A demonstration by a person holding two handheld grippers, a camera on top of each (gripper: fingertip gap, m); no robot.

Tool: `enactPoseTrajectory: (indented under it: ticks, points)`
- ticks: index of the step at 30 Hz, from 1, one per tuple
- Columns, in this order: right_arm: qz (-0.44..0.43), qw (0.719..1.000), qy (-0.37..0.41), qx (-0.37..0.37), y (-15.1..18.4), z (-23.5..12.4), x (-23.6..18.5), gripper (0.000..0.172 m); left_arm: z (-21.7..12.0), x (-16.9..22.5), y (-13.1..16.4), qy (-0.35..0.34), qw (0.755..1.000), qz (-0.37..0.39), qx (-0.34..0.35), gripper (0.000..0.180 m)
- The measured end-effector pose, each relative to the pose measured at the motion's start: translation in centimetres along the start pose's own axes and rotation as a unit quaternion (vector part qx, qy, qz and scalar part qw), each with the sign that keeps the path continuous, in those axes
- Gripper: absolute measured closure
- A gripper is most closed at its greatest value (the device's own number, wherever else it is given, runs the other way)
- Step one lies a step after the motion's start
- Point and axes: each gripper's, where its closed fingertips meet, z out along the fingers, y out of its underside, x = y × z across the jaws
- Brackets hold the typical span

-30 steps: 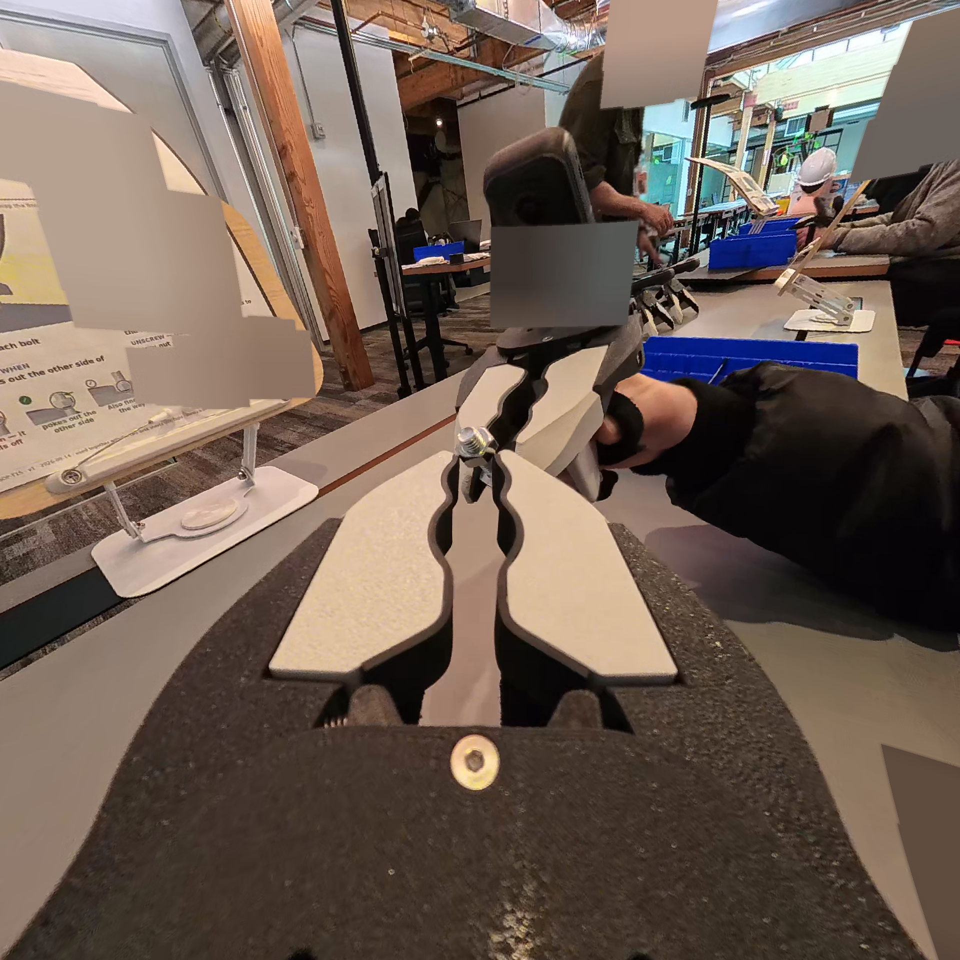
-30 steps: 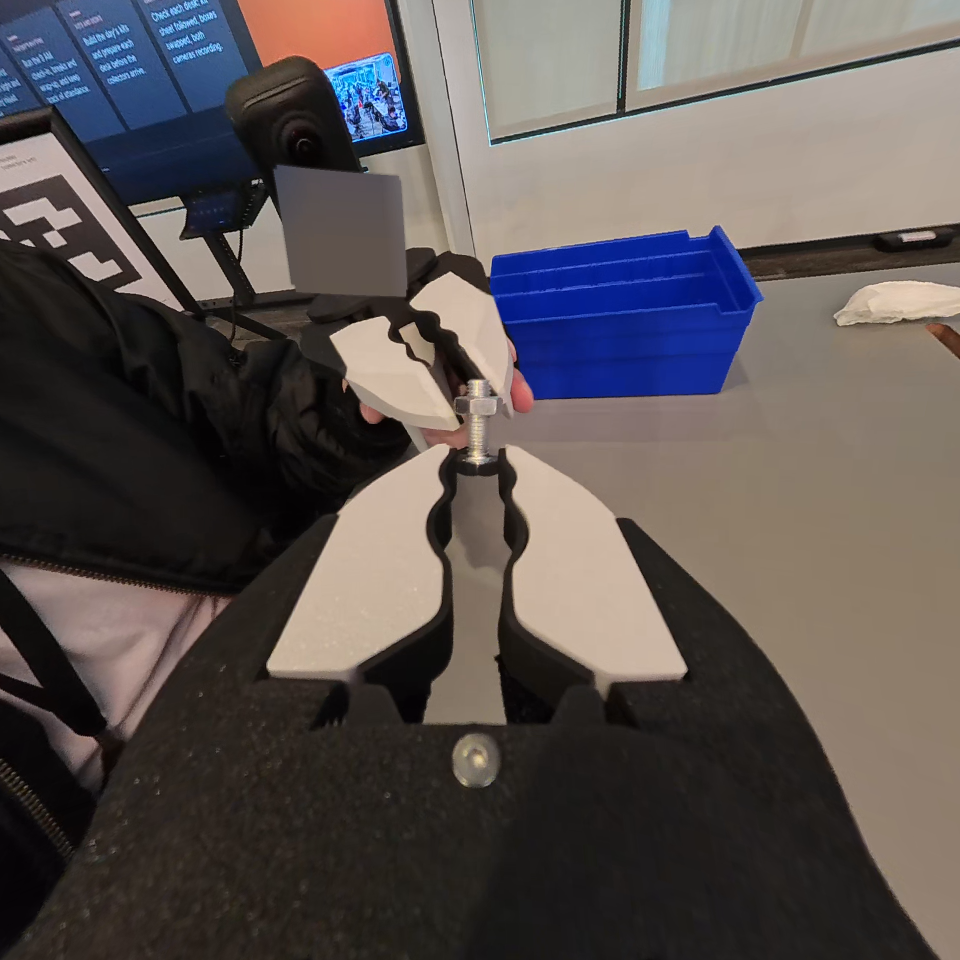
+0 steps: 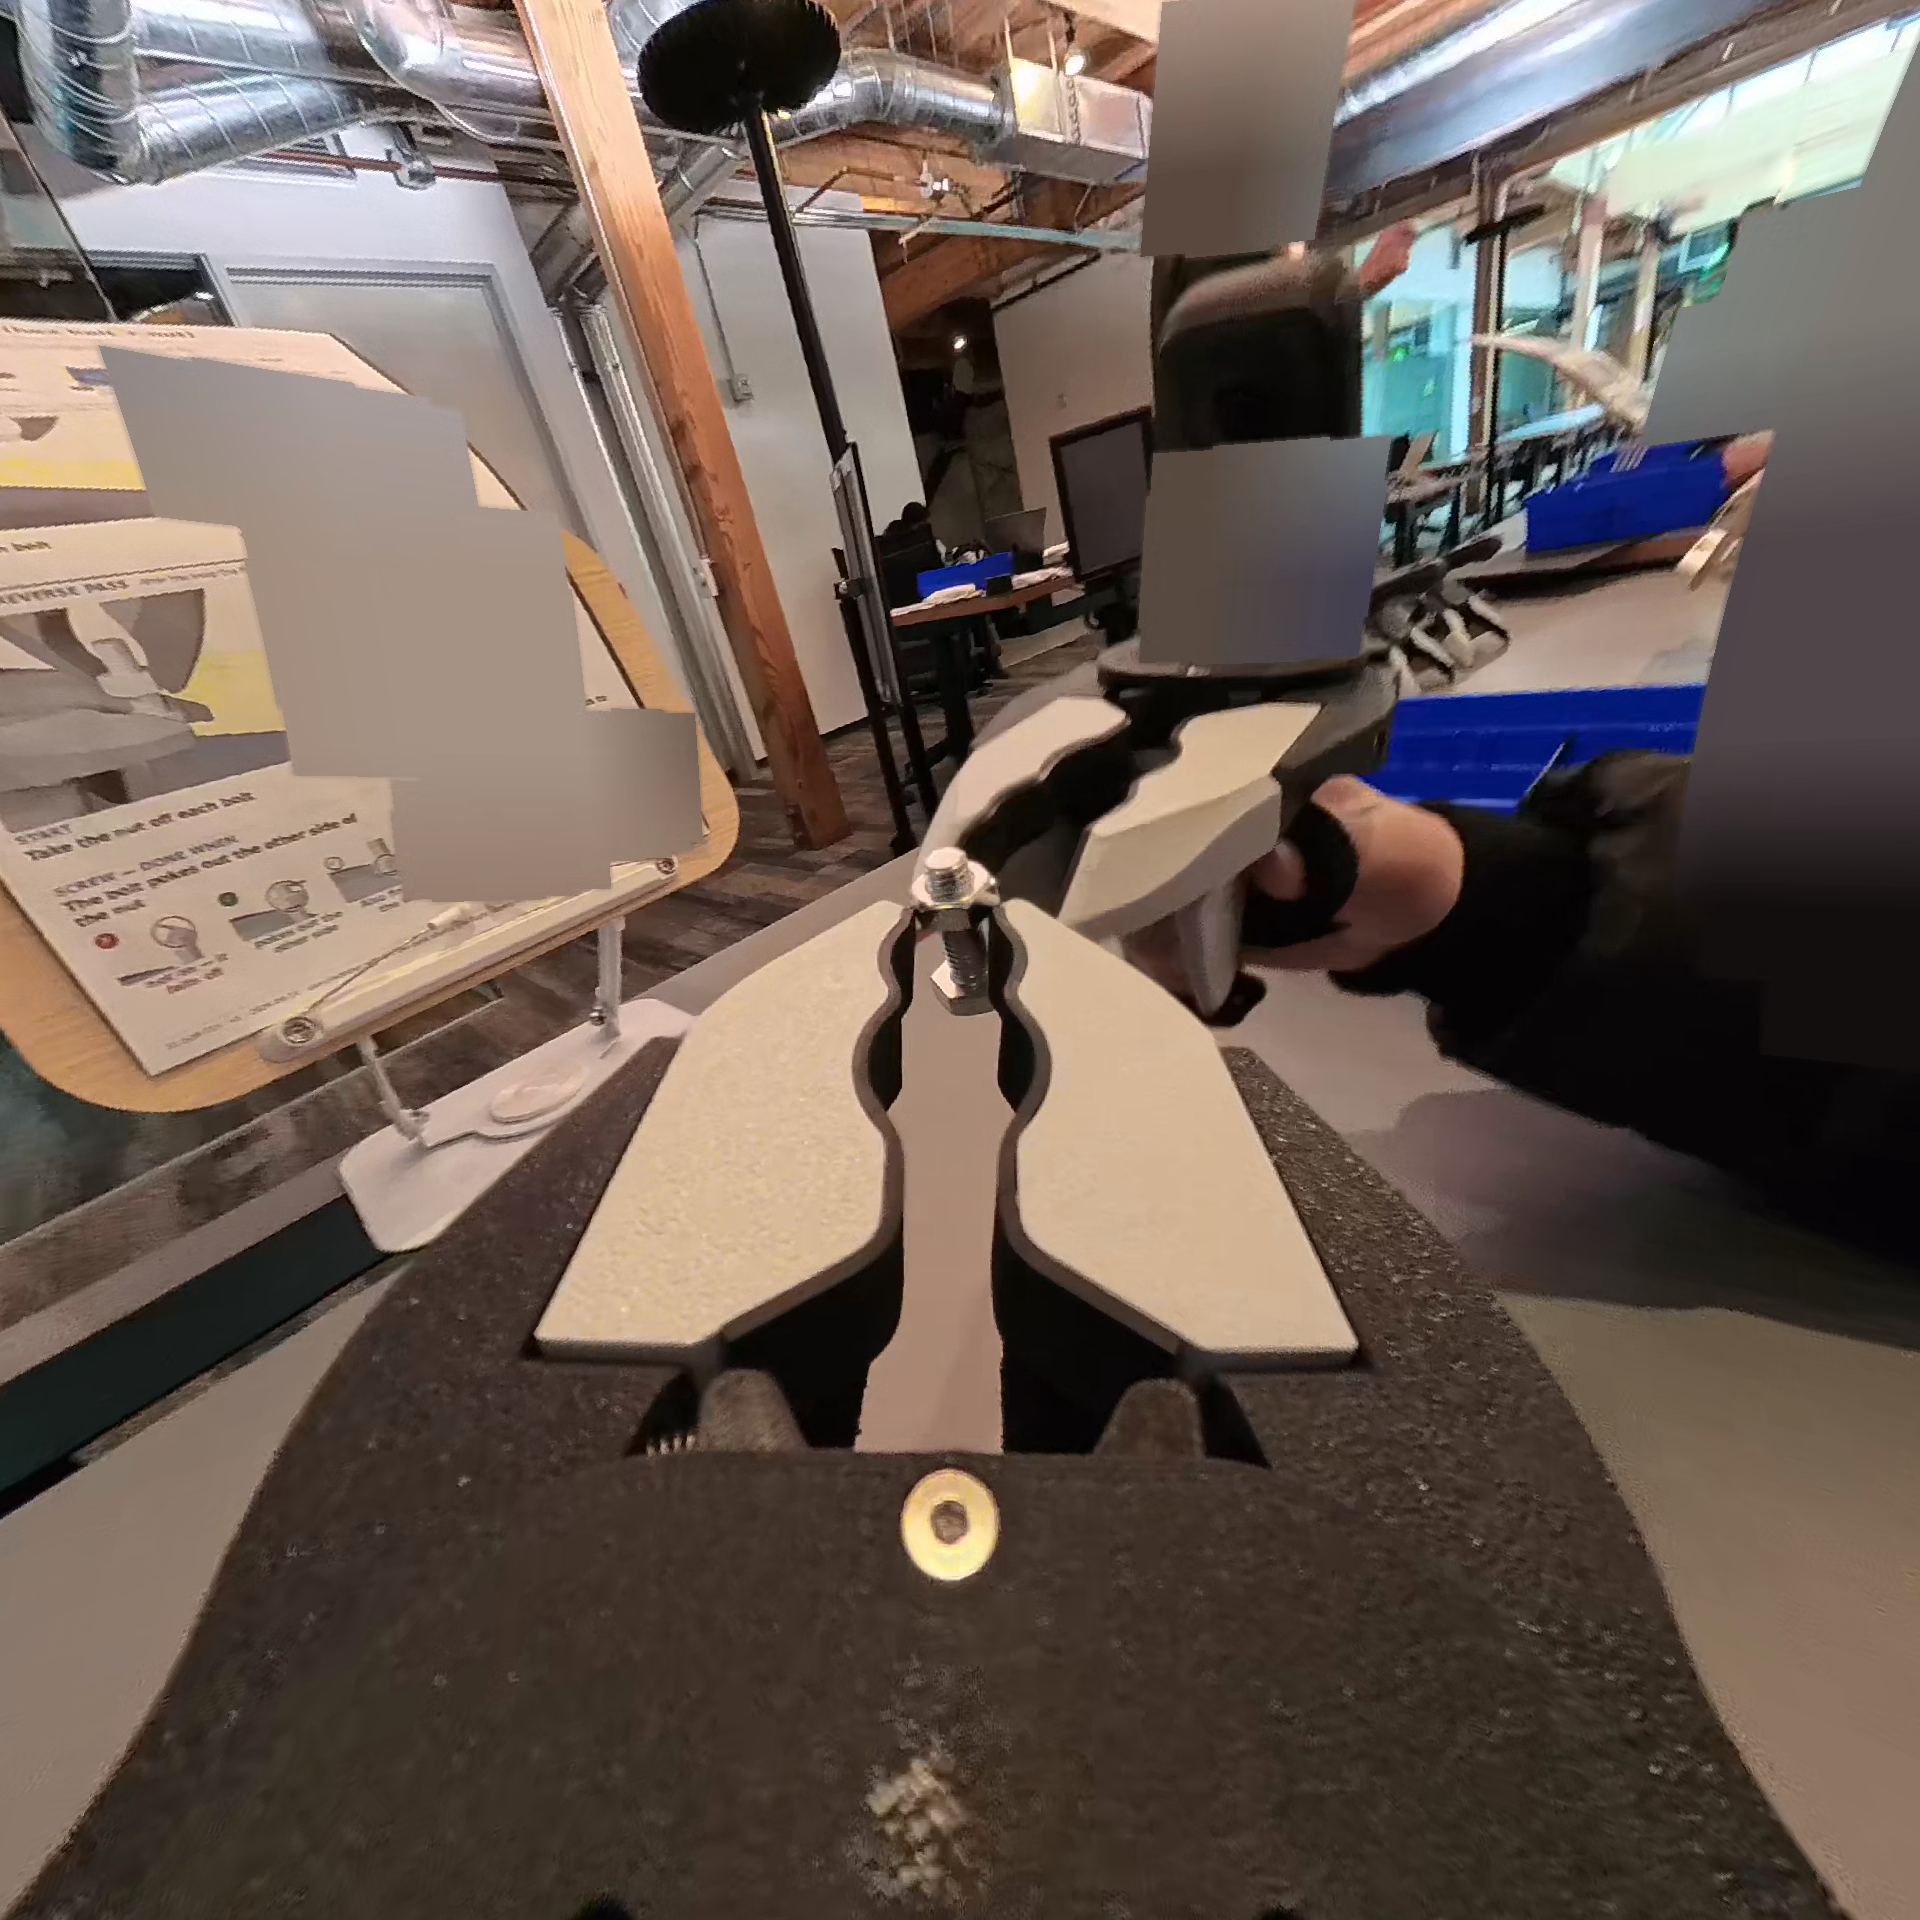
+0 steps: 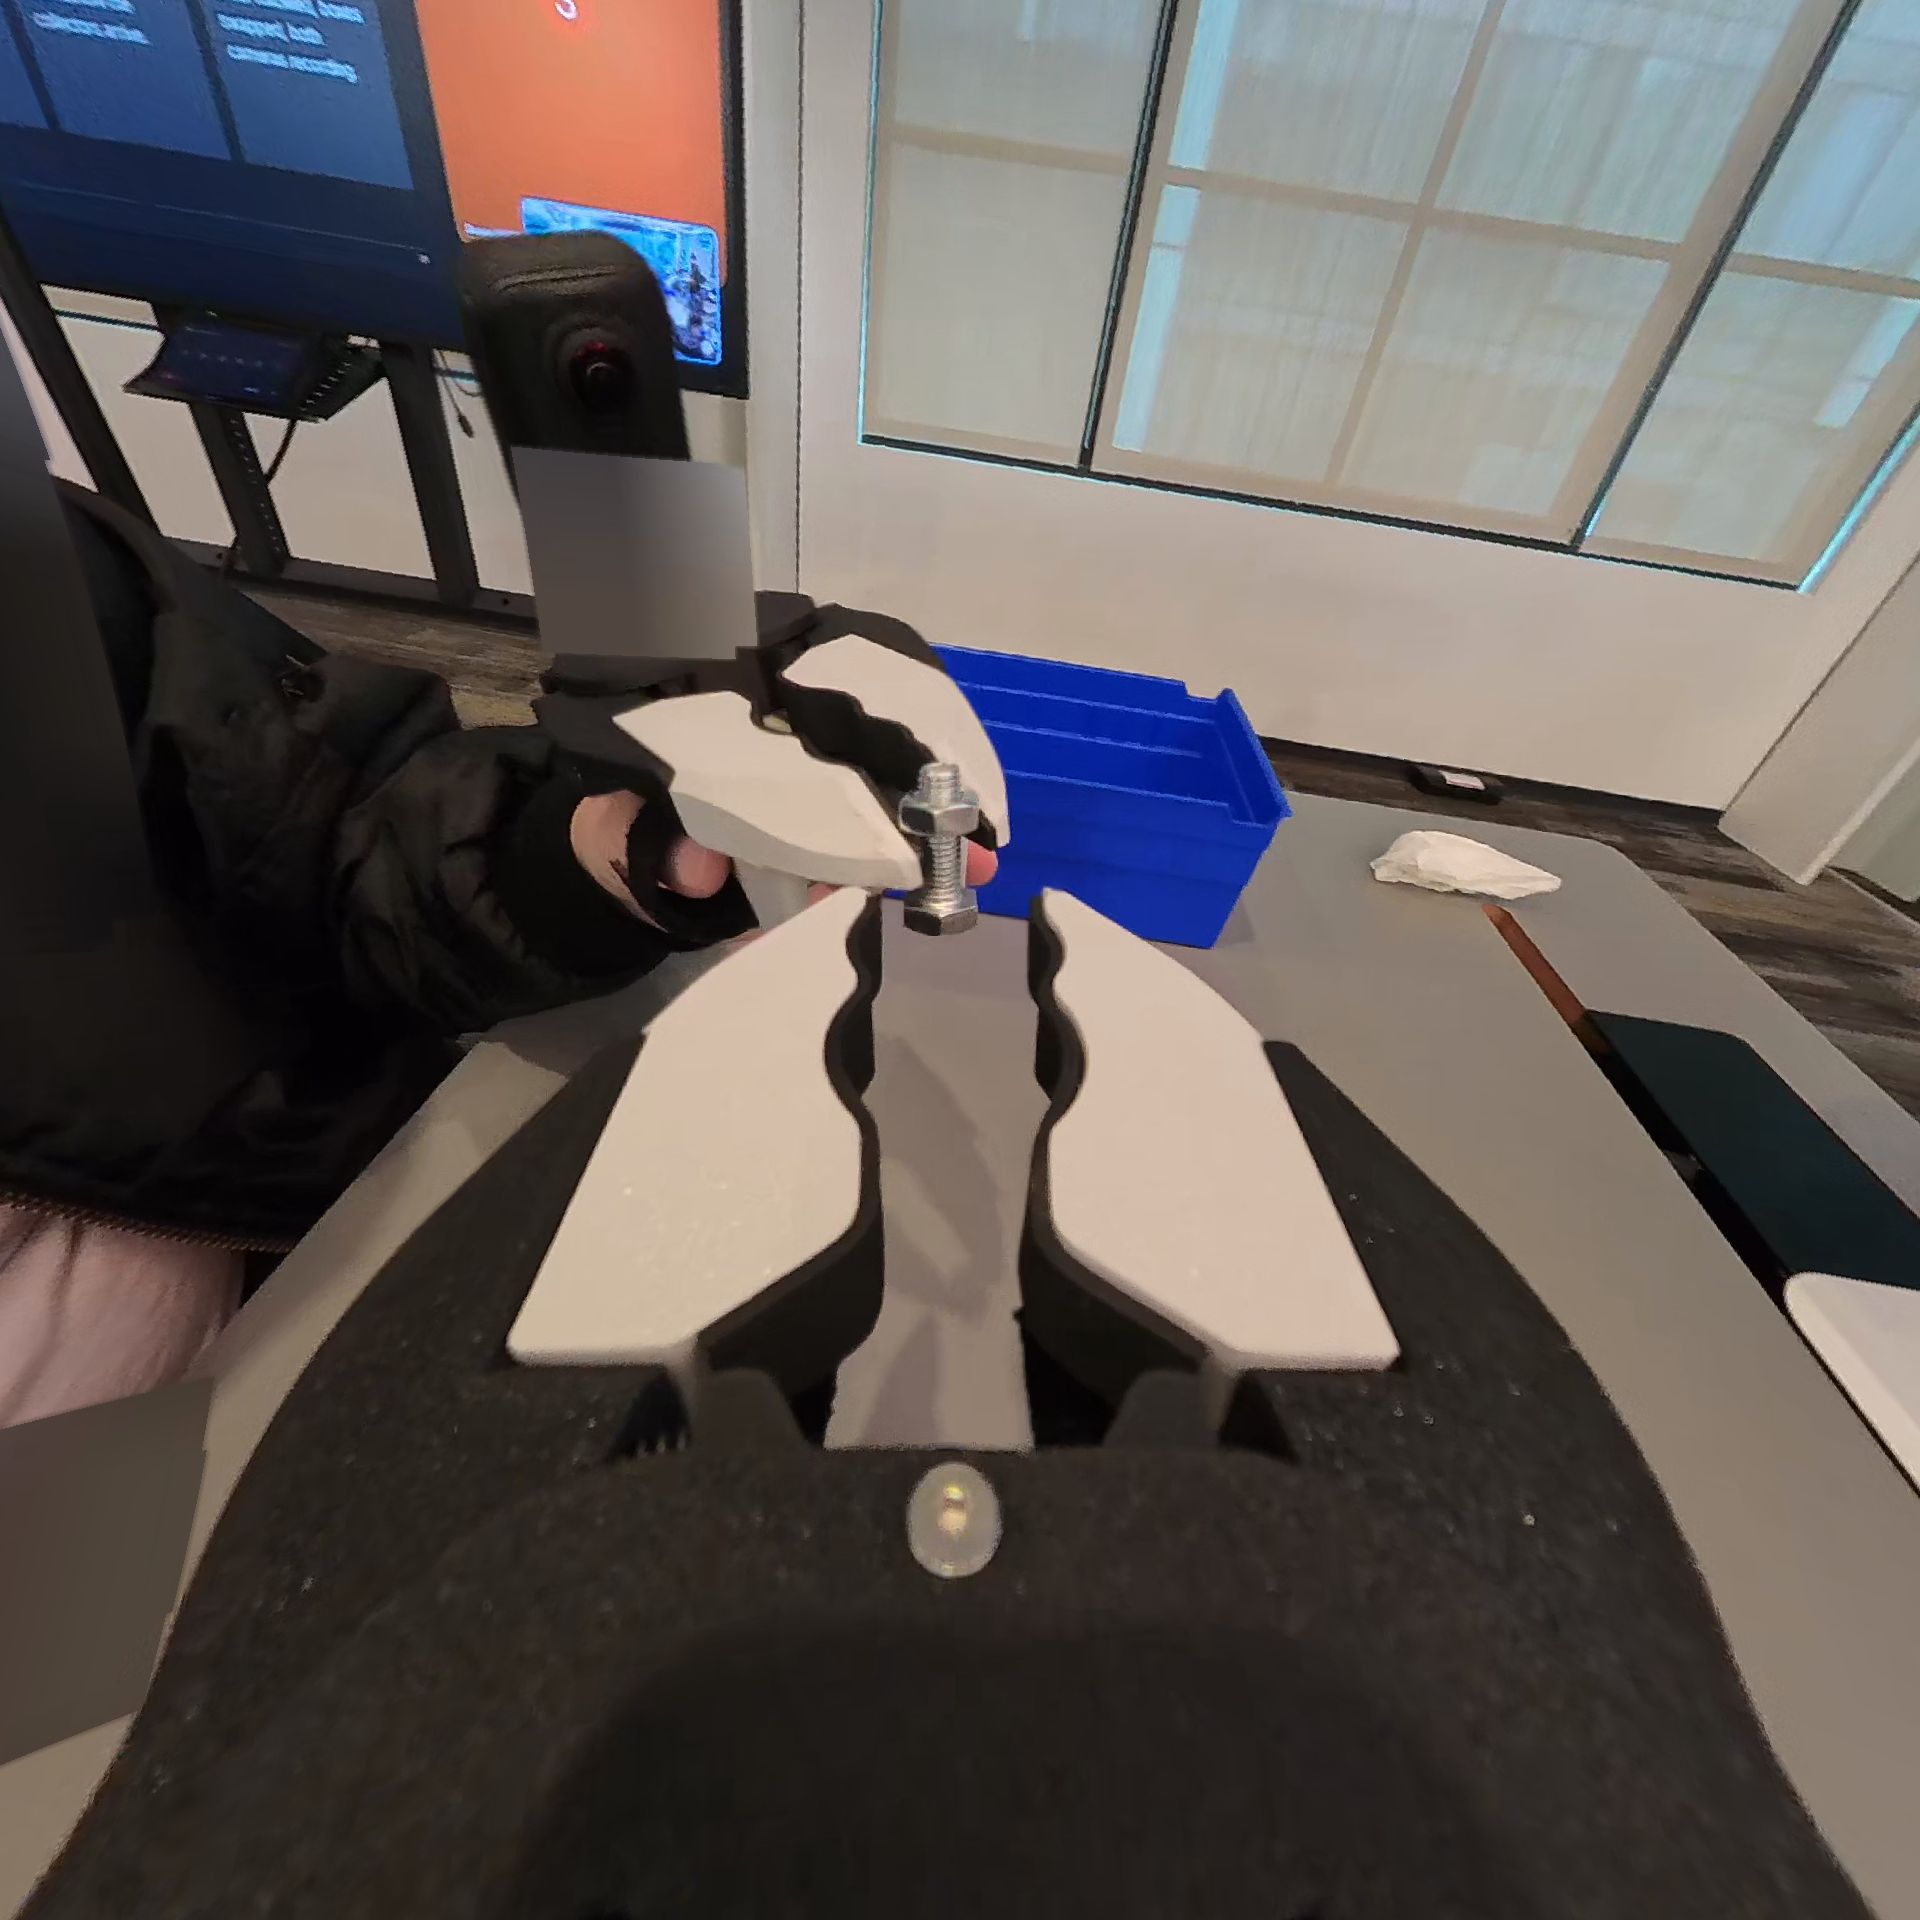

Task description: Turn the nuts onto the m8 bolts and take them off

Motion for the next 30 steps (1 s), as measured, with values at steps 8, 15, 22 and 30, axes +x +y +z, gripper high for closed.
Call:
enactPoseTrajectory:
  ticks: [8, 15, 22, 30]
  points:
    - [0.000, 1.000, 0.005, -0.014, -1.0, -0.1, -0.5, 0.154, 0.7, 1.1, 1.7, -0.011, 0.994, 0.093, -0.049, 0.168]
    - [-0.017, 0.999, -0.003, -0.038, -0.2, 0.3, -1.0, 0.165, 0.7, 1.5, 1.5, -0.004, 0.996, 0.081, -0.047, 0.168]
    - [-0.007, 1.000, -0.002, -0.020, -0.7, -0.1, -0.7, 0.165, 0.7, 1.6, 1.8, 0.002, 0.996, 0.071, -0.056, 0.154]
    - [0.026, 0.999, -0.020, 0.007, -1.1, -0.7, -0.5, 0.165, 1.2, 1.6, 2.0, 0.030, 0.998, 0.004, -0.051, 0.152]
